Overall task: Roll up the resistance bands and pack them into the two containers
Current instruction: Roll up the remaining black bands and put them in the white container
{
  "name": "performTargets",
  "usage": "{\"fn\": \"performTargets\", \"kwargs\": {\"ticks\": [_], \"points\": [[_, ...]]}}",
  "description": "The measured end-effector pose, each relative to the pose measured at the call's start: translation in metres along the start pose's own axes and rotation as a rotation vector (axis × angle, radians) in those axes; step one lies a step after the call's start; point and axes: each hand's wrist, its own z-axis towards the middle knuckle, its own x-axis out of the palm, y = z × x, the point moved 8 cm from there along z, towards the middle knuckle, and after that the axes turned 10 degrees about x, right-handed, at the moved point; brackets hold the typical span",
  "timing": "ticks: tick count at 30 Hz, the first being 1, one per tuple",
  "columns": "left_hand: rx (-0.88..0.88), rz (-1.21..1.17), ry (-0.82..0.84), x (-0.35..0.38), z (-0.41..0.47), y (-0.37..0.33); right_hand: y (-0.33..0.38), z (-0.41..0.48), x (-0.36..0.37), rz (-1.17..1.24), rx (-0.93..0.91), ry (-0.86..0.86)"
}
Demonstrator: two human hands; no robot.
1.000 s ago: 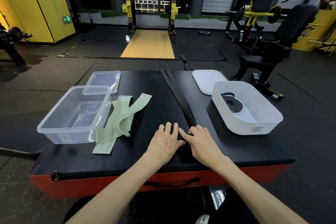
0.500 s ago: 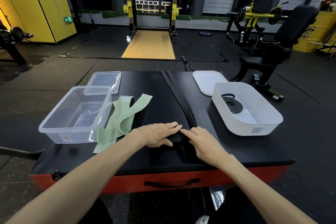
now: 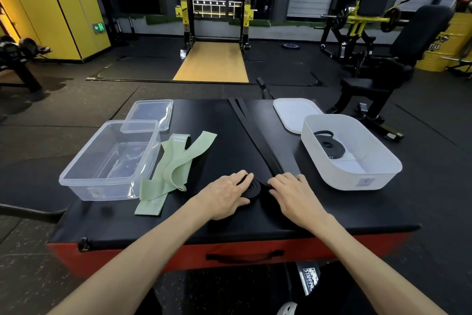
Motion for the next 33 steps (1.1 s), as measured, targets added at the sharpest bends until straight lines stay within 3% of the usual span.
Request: {"fn": "performTargets", "kwargs": {"ticks": [5, 19, 22, 27, 30, 33], "points": [[-0.152, 0.045, -0.048, 0.000, -0.001, -0.003, 0.011, 0.004, 0.001, 0.013, -0.036, -0.022], [-0.348, 0.166, -0.082, 0.008, -0.001, -0.007, 0.031, -0.005, 0.006, 0.013, -0.027, -0.064], [-0.288, 0.045, -0.067, 0.008, -0.002, -0.006, 0.030, -0.004, 0.004, 0.022, -0.040, -0.083], [0.017, -0.307, 0.072, -0.001, 0.000, 0.006, 0.028, -0.003, 0.006, 0.036, -0.059, -0.072], [0.056, -0.338, 0.102, -0.002, 0.009, 0.016, 0.023, -0.006, 0.003, 0.073, -0.080, -0.043], [0.090, -0.279, 0.138, 0.003, 0.015, 0.016, 0.009, -0.003, 0.008, 0.151, -0.071, 0.100]]}}
